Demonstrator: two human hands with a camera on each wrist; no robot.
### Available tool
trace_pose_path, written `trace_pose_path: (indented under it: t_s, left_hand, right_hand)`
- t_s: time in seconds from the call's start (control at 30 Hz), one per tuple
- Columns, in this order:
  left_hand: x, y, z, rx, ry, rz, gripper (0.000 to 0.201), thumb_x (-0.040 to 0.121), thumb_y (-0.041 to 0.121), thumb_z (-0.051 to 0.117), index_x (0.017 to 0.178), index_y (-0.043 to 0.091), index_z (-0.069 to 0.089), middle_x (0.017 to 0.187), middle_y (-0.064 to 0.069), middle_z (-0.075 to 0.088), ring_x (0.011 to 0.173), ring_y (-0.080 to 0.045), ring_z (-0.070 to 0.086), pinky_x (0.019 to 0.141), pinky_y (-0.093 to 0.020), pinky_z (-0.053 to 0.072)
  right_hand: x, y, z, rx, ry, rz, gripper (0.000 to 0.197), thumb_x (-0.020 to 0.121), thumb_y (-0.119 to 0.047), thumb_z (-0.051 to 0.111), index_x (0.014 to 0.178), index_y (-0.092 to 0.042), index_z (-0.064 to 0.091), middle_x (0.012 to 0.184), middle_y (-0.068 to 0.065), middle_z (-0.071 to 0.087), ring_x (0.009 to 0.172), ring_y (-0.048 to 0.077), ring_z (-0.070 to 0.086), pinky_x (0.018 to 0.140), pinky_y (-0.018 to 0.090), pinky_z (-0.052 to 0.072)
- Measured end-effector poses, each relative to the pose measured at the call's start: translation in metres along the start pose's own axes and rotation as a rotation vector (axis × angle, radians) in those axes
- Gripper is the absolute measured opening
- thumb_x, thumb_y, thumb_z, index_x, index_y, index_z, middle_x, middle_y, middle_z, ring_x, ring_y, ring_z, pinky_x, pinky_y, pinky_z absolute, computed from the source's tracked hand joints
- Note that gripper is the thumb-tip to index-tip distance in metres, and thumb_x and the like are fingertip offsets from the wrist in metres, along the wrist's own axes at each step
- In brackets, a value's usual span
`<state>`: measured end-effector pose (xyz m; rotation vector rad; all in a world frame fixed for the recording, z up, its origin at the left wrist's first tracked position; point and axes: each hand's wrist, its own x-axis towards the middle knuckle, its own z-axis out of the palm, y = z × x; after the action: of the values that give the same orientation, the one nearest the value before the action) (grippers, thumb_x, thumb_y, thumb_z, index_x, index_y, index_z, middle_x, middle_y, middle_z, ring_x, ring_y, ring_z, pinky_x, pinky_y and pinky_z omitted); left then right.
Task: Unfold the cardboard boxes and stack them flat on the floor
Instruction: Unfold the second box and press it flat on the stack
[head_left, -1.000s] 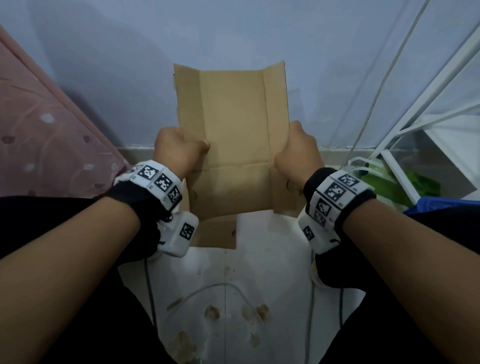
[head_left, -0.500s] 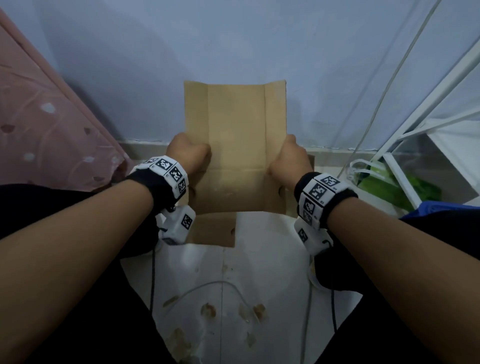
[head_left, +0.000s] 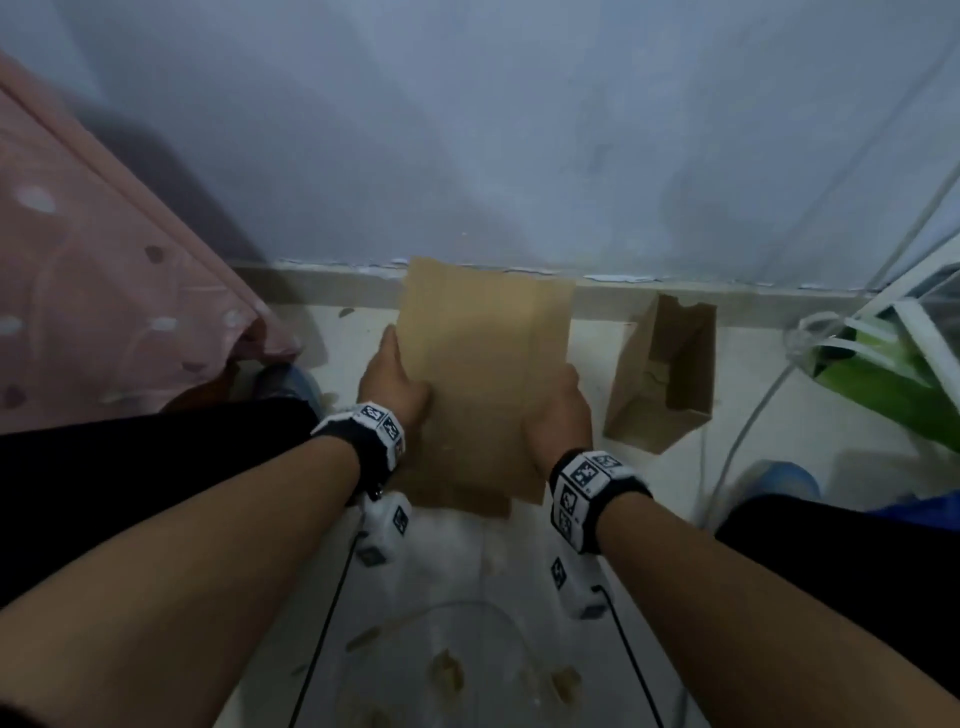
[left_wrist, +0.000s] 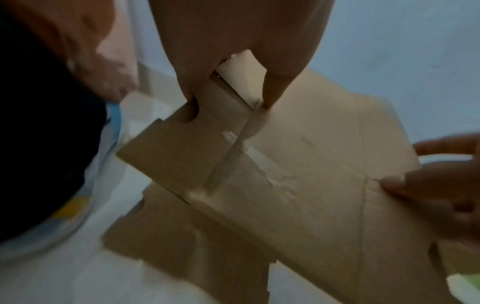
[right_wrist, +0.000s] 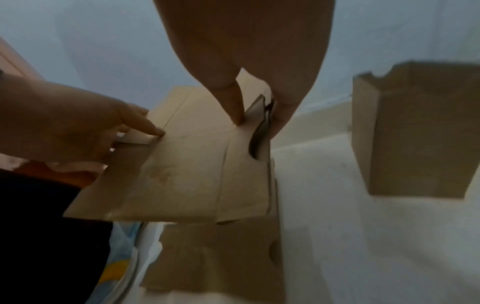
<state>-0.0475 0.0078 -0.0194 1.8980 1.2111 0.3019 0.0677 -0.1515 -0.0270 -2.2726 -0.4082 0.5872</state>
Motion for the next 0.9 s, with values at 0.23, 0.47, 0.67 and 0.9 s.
trace_pose_path:
  t_s: [0.23, 0.47, 0.67, 0.9]
  left_hand:
    - [0.032, -0.081, 0.054, 0.188, -0.257, -0.047, 0.135, 0.067, 0.015, 0.093, 0.160, 0.040, -0.001, 0.167, -0.008, 0.001, 0.154, -0.029, 0.015, 0.117, -0.035, 0.035]
    - [0.036, -0.124, 0.091, 0.426, -0.333, -0.020, 0.146, 0.058, 0.033, 0.098, 0.154, 0.050, -0.010, 0.164, -0.003, -0.025, 0.155, -0.037, 0.001, 0.123, -0.048, 0.025]
    - [0.047, -0.149, 0.101, 0.364, -0.226, 0.000, 0.127, 0.064, 0.016, 0.096, 0.160, 0.035, 0.015, 0.167, -0.002, -0.022, 0.156, -0.029, 0.002, 0.125, -0.038, 0.021]
    - [0.047, -0.170, 0.099, 0.228, -0.079, -0.007, 0.072, 0.090, 0.000, 0.068, 0.154, 0.018, 0.040, 0.169, -0.009, 0.012, 0.151, -0.026, 0.027, 0.116, -0.024, 0.023]
  right_hand:
    - [0.038, 0.061, 0.062, 0.146, -0.002, 0.179, 0.065, 0.092, 0.002, 0.045, 0.152, -0.018, 0.032, 0.123, 0.011, 0.063, 0.108, 0.030, 0.062, 0.085, 0.031, 0.050]
    - [0.065, 0.098, 0.091, 0.240, 0.057, 0.319, 0.049, 0.091, 0.005, 0.047, 0.133, -0.018, 0.057, 0.106, -0.001, 0.063, 0.091, 0.019, 0.060, 0.077, 0.027, 0.051]
    - [0.072, 0.113, 0.112, 0.311, 0.056, 0.337, 0.039, 0.094, -0.003, 0.053, 0.127, -0.023, 0.062, 0.112, 0.001, 0.069, 0.094, 0.019, 0.063, 0.086, 0.035, 0.057]
    - [0.064, 0.118, 0.136, 0.107, -0.136, 0.193, 0.078, 0.094, 0.002, 0.055, 0.160, -0.018, 0.016, 0.160, 0.003, 0.030, 0.145, 0.021, 0.033, 0.112, 0.020, 0.025]
